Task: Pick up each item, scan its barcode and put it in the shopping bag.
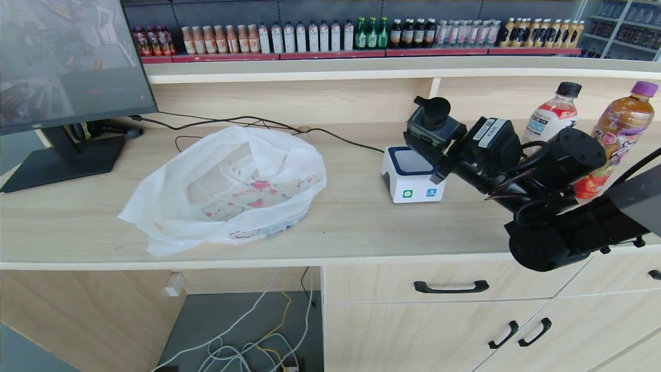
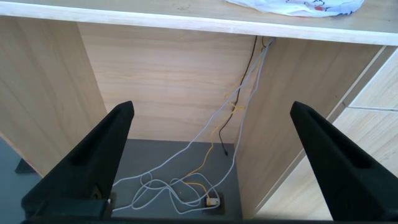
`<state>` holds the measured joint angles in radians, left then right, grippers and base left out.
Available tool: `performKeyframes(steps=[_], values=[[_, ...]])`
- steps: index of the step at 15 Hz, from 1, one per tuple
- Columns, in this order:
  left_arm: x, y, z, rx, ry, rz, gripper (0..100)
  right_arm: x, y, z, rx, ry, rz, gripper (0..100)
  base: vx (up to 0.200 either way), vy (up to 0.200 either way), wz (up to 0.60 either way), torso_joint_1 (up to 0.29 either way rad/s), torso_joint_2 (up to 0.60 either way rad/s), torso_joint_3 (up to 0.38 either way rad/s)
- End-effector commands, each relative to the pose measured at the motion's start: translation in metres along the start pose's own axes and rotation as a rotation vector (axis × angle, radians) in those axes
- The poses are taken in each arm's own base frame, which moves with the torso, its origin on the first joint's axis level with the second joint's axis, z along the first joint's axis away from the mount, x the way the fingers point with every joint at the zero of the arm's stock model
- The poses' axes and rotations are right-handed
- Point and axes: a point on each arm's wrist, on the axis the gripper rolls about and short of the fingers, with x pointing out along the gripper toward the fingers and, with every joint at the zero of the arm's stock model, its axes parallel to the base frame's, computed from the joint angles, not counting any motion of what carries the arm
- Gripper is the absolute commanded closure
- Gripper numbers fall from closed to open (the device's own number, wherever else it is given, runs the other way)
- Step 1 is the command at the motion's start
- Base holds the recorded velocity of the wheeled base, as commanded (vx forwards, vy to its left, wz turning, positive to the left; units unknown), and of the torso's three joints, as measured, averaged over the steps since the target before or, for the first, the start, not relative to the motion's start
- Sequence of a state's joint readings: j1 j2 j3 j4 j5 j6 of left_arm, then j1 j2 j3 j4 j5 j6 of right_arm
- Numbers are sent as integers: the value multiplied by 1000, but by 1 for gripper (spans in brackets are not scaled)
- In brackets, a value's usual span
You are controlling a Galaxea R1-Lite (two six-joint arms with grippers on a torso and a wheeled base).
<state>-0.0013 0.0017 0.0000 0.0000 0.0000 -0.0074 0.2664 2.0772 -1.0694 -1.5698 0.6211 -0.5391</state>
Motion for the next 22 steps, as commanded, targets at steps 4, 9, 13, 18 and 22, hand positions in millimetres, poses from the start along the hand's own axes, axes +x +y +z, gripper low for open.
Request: performKeyframes(steps=[4, 9, 13, 18, 22], values=[[0, 0, 0, 0, 0, 0, 0, 10, -6, -27, -57, -42, 23, 100, 0, 0, 0, 0, 0, 0], [0, 0, 0, 0, 0, 0, 0, 15, -2, -43, -64, -55, 39, 100, 0, 0, 0, 0, 0, 0], [0, 0, 0, 0, 0, 0, 0, 15, -1, -46, -66, -60, 54, 100, 0, 0, 0, 0, 0, 0], [0, 0, 0, 0, 0, 0, 0, 18, 3, -44, -70, -72, 64, 100, 0, 0, 0, 0, 0, 0], [0, 0, 0, 0, 0, 0, 0, 19, 1, -41, -74, -83, 72, 100, 0, 0, 0, 0, 0, 0]])
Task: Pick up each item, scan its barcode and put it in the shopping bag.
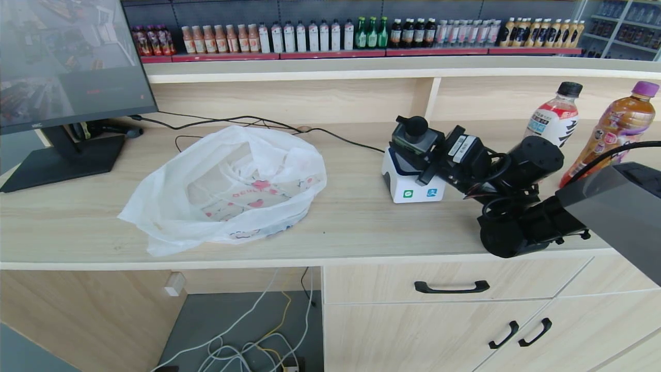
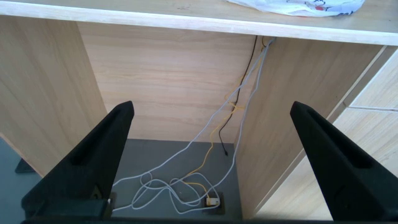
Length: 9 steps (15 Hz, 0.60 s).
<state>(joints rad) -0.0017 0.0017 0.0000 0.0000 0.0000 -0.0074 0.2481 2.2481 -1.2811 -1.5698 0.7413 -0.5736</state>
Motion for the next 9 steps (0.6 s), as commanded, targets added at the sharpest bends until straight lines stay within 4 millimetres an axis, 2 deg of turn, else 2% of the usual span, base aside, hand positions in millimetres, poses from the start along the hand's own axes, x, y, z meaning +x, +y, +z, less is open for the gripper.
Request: performKeyframes(steps=[1, 9], values=[[0, 0, 0, 0, 0, 0, 0, 1, -5, 5, -10, -11, -7, 100, 0, 0, 0, 0, 0, 0], [0, 0, 0, 0, 0, 0, 0, 2, -7, 9, -15, -18, -10, 100, 0, 0, 0, 0, 0, 0]])
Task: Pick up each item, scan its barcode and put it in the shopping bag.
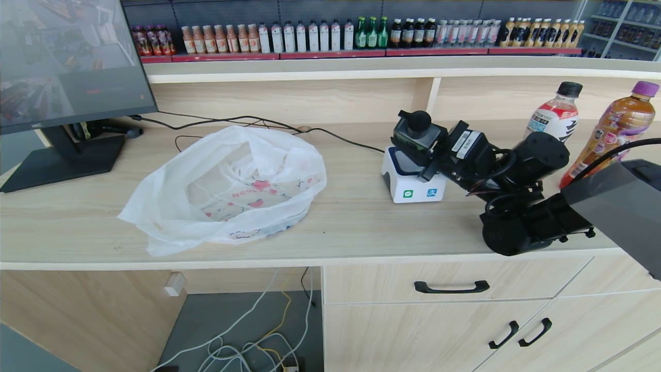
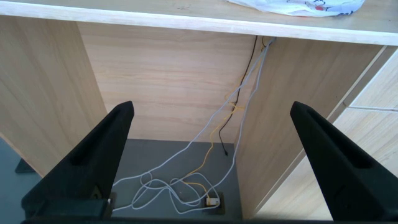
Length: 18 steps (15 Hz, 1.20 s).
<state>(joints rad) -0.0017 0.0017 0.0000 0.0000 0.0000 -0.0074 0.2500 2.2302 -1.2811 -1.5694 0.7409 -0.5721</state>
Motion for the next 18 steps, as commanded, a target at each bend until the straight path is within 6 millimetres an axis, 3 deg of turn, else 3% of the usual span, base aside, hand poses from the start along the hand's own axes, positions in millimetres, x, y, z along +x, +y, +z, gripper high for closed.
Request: performKeyframes(steps=[1, 6, 10, 15, 18], values=[[0, 0, 0, 0, 0, 0, 0, 0, -2, 3, -6, -5, -3, 100, 0, 0, 0, 0, 0, 0], [0, 0, 0, 0, 0, 0, 0, 2, -10, 15, -4, -19, -21, 100, 0, 0, 0, 0, 0, 0], [0, 0, 0, 0, 0, 0, 0, 3, -21, 40, 16, -26, -64, 100, 0, 0, 0, 0, 0, 0], [0, 0, 0, 0, 0, 0, 0, -18, -27, 77, 64, 11, -80, 100, 0, 0, 0, 0, 0, 0], [0, 0, 0, 0, 0, 0, 0, -29, -25, 86, 138, 68, -135, 100, 0, 0, 0, 0, 0, 0]])
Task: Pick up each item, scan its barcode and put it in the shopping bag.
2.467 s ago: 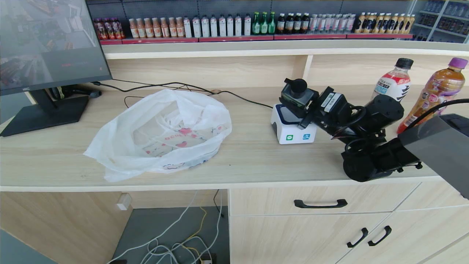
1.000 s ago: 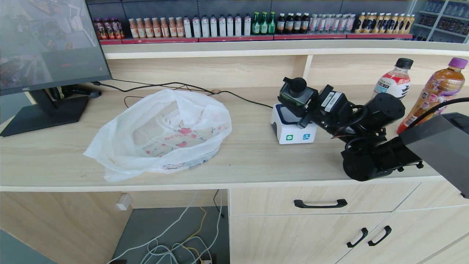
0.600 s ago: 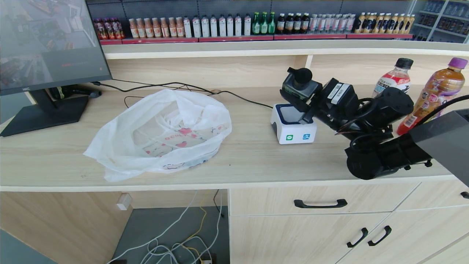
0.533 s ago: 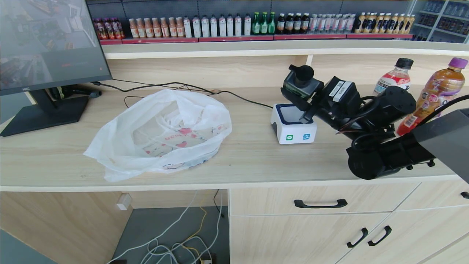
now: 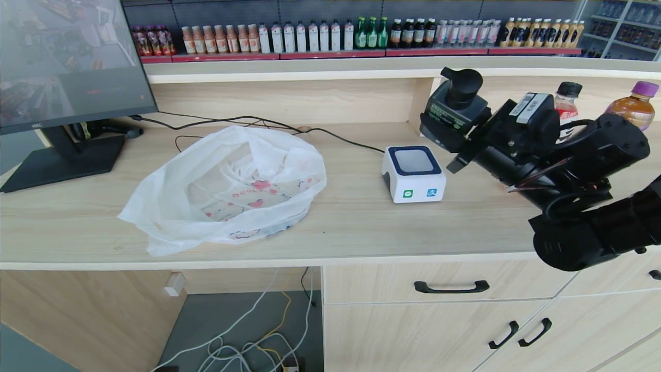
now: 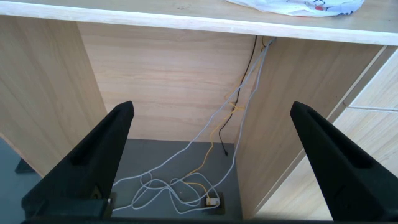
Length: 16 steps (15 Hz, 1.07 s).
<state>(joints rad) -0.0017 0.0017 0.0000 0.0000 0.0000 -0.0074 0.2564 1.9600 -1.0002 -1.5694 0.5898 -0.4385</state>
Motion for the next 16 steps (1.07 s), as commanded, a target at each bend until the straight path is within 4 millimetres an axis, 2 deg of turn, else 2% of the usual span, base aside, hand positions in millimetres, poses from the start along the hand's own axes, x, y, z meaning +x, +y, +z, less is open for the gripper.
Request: performKeyframes(steps=[1, 4, 9, 12, 16], values=[[0, 0, 0, 0, 0, 0, 0, -6, -7, 21, 12, -9, -38, 100, 0, 0, 0, 0, 0, 0], [0, 0, 0, 0, 0, 0, 0, -9, -9, 27, 44, -14, -41, 100, 0, 0, 0, 0, 0, 0], [0, 0, 0, 0, 0, 0, 0, -43, -1, 55, 265, 109, -255, 100, 0, 0, 0, 0, 0, 0], [0, 0, 0, 0, 0, 0, 0, -61, 6, 64, 351, 163, -340, 100, 0, 0, 0, 0, 0, 0], [0, 0, 0, 0, 0, 0, 0, -62, 10, 67, 395, 178, -403, 100, 0, 0, 0, 0, 0, 0]])
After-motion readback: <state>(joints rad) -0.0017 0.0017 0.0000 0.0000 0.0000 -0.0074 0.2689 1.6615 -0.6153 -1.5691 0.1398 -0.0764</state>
